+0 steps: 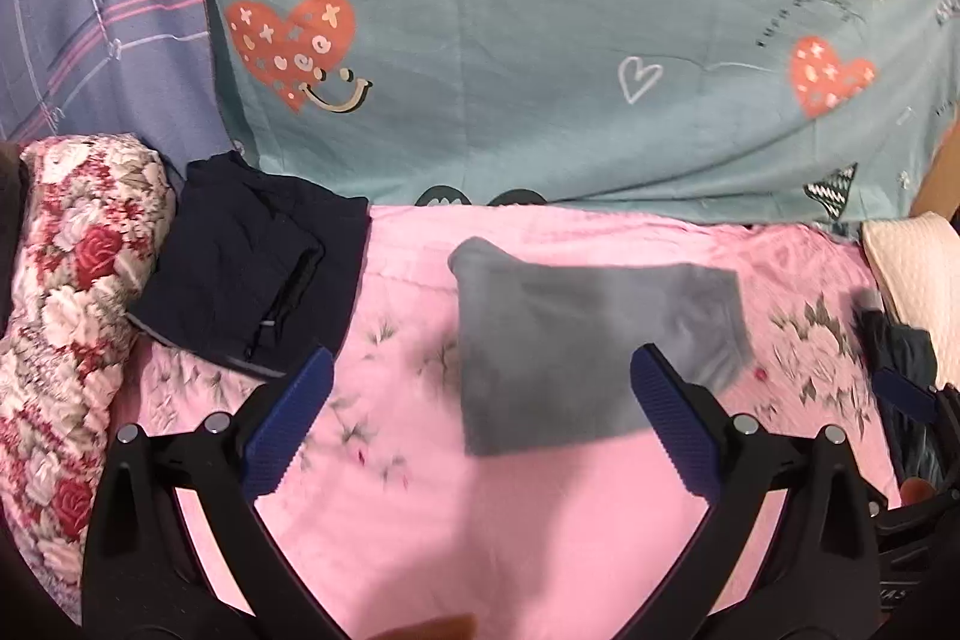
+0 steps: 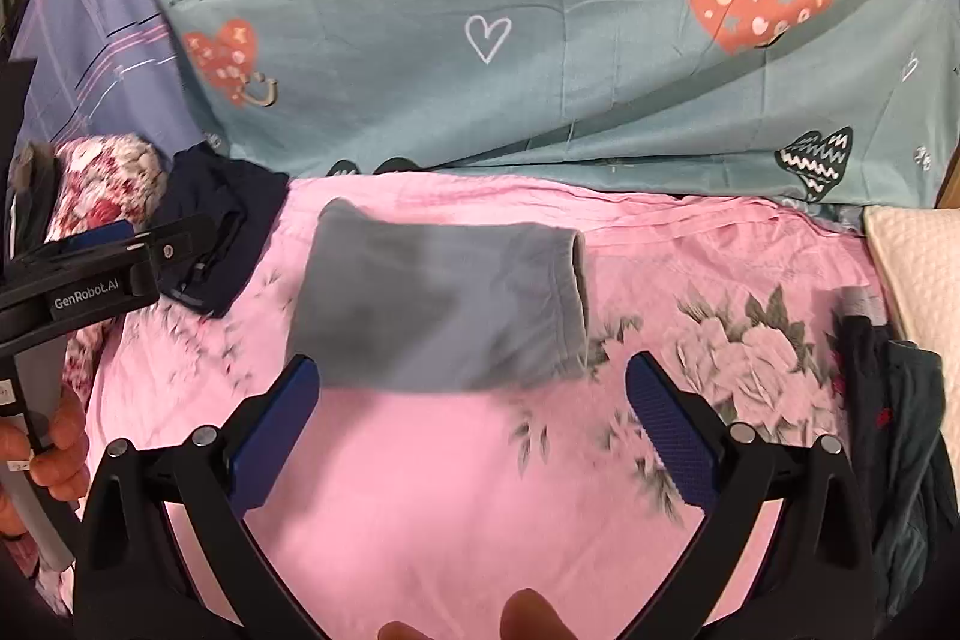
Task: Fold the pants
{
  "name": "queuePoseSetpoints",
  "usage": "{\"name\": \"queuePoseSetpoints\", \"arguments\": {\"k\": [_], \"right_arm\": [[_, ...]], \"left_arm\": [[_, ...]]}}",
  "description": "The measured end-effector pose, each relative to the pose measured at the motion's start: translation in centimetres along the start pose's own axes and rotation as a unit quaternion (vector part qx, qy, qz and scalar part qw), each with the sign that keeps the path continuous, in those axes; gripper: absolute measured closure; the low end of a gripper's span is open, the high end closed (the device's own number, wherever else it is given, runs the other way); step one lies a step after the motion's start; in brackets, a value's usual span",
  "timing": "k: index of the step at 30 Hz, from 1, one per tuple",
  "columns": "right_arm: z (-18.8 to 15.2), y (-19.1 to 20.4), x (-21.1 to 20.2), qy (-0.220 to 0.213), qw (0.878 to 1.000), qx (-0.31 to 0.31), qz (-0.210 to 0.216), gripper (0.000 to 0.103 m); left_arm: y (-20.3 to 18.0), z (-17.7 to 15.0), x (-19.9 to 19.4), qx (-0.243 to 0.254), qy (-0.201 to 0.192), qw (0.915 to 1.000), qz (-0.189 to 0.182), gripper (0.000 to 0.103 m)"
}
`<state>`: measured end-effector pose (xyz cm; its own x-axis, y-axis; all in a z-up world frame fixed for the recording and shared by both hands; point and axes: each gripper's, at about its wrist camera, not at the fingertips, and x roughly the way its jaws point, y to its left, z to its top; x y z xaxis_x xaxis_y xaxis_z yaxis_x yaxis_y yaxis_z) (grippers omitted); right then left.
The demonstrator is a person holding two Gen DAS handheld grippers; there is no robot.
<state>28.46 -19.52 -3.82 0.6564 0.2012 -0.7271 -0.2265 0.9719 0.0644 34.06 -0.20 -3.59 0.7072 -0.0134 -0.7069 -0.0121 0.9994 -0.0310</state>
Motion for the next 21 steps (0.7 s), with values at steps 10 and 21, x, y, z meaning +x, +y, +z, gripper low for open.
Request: {"name": "queuePoseSetpoints", "arguments": {"k": [10, 21], "right_arm": [[-2.6, 0.4, -3.8, -0.018, 1.0, -0.009, -0.007, 0.001], [-3.3, 0.7, -4.9, -0.02, 1.0, 0.0, 0.0, 0.001]], "left_arm": [[-1.6, -2.9, -5.0, 0.006, -0.006, 0.9999, -0.007, 0.002], [-2.5, -3.9, -6.2, 0.021, -0.007, 0.9997, -0.01, 0.002]]}}
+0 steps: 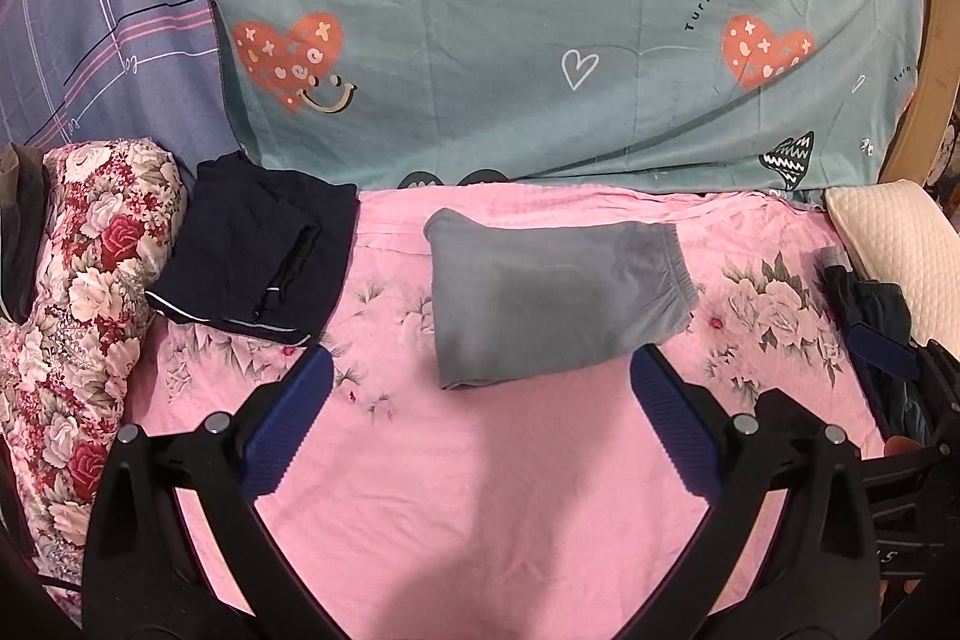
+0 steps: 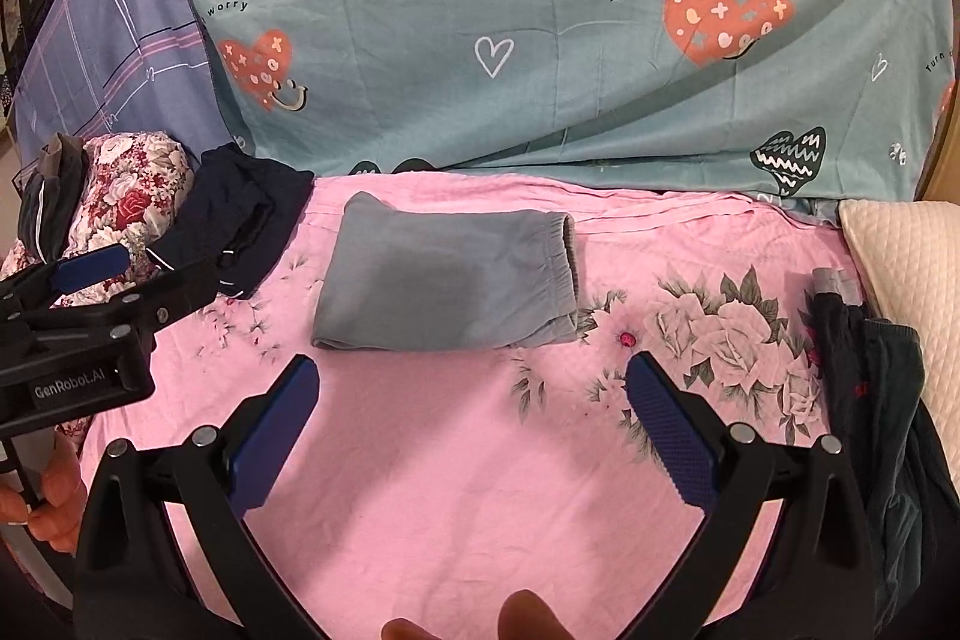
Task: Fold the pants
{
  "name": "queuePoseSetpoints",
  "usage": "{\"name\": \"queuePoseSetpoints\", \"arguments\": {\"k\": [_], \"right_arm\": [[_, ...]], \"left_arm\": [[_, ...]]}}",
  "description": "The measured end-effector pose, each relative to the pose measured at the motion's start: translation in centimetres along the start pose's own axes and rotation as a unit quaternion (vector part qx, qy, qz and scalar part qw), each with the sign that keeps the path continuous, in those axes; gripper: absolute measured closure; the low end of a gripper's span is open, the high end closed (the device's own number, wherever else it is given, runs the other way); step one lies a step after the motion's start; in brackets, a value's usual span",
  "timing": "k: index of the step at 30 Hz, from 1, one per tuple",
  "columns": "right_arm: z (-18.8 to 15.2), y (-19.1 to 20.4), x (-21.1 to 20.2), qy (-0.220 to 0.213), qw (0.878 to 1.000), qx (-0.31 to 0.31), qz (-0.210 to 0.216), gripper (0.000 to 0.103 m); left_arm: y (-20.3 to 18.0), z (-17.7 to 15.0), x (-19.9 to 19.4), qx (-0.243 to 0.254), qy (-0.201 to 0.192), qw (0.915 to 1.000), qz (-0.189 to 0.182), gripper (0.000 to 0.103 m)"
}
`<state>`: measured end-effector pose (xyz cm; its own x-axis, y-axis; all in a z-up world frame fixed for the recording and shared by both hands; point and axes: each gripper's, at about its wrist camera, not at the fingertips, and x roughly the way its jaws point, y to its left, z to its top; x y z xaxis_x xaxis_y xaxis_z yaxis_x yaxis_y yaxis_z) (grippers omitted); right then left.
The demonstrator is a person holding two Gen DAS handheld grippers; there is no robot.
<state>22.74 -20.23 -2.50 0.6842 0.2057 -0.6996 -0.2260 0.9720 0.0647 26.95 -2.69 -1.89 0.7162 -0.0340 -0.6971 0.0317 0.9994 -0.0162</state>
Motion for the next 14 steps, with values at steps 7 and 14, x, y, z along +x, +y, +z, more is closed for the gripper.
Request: {"name": "queuePoseSetpoints", "arguments": {"k": [7, 14], "right_arm": [[-0.2, 0.22, -0.28, 0.0, 1.0, 0.0, -0.002, 0.001], [-0.19, 0.3, -0.54, -0.001, 1.0, 0.002, 0.0, 0.001]], "left_arm": [[0.0, -0.05, -0.42, -0.001, -0.005, 1.0, 0.003, 0.002], [0.18, -0.2, -0.64, 0.0, -0.006, 1.0, 0.002, 0.002]]}}
